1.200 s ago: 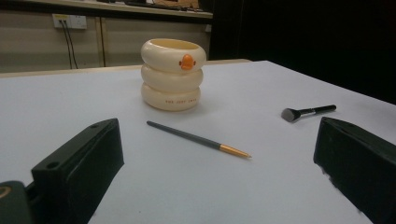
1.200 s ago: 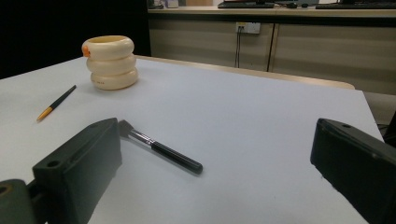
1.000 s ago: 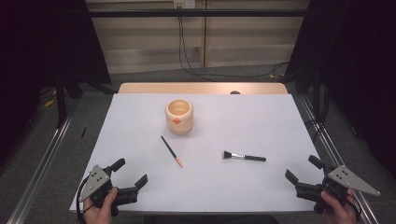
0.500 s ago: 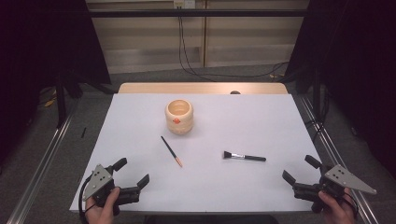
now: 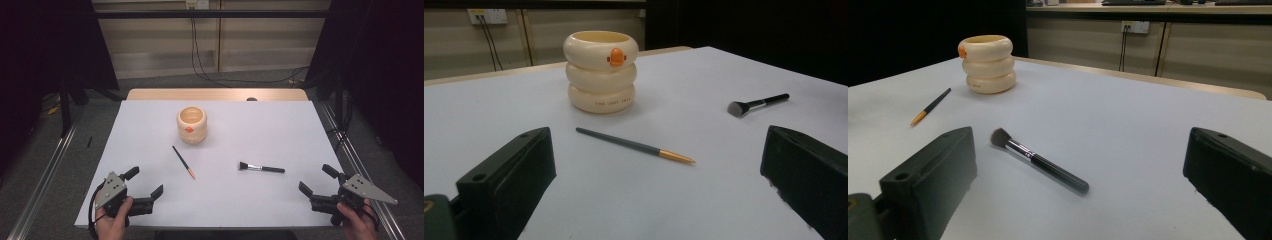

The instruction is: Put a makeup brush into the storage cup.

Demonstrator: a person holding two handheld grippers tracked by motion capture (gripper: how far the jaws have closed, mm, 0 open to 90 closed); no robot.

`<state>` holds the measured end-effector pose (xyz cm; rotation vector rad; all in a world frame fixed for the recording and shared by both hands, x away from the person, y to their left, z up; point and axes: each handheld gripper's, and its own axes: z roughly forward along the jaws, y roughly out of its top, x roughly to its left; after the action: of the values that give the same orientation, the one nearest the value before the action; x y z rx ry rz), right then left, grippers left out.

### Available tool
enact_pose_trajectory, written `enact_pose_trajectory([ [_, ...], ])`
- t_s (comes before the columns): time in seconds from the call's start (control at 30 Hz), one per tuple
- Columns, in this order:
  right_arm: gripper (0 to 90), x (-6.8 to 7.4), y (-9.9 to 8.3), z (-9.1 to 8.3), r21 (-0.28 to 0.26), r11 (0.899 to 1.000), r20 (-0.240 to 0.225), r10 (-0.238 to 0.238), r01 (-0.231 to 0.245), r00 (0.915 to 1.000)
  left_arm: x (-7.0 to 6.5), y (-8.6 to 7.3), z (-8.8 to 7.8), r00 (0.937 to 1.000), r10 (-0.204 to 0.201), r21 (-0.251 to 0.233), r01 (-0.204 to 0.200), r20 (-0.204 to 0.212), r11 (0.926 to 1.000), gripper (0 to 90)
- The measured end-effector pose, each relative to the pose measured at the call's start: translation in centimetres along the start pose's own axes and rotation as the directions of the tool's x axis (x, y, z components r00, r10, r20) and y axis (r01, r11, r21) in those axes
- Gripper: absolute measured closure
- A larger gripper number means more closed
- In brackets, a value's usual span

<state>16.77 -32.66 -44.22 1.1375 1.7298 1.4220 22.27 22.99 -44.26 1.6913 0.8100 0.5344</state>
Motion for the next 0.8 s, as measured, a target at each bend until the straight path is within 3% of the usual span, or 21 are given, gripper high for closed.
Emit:
enact_pose_trajectory([
  [0.13, 0.0, 0.0, 0.0, 0.0, 0.009, 1.000, -0.007, 0.003, -0.003, 1.0000, -0.1, 0.6, 0.9, 0.9999, 0.006, 0.009, -0.006, 0.016, 0.9999, 1.4],
  [0.2, 0.0, 0.0, 0.0, 0.1, 0.007, 1.000, -0.008, 0.000, 0.000, 1.0000, 0.0, 0.9, 1.3, 0.9996, 0.028, 0.004, -0.028, 0.002, 0.9996, 1.6],
  [0.37, 0.0, 0.0, 0.0, 0.1, 0.006, 1.000, -0.009, 0.002, -0.002, 1.0000, -0.1, 1.8, 2.4, 0.9984, 0.040, 0.018, -0.041, 0.040, 0.9990, 1.3],
  [0.6, 0.0, 0.0, 0.0, 0.0, 0.008, 1.000, -0.007, 0.008, -0.008, 0.9999, -0.2, 2.7, 4.3, 0.9975, 0.033, 0.039, -0.036, 0.062, 0.9986, 1.0],
  [0.7, 0.0, 0.0, 0.0, 0.0, 0.009, 1.000, -0.007, 0.008, -0.008, 0.9999, 0.2, 3.0, 4.9, 0.9973, 0.044, 0.038, -0.046, 0.058, 0.9982, 1.3],
  [0.8, 0.0, 0.0, -0.1, 0.0, 0.008, 1.000, -0.007, 0.008, -0.008, 0.9999, 0.5, 3.3, 5.4, 0.9987, 0.025, 0.052, -0.027, 0.045, 0.9983, 1.3],
])
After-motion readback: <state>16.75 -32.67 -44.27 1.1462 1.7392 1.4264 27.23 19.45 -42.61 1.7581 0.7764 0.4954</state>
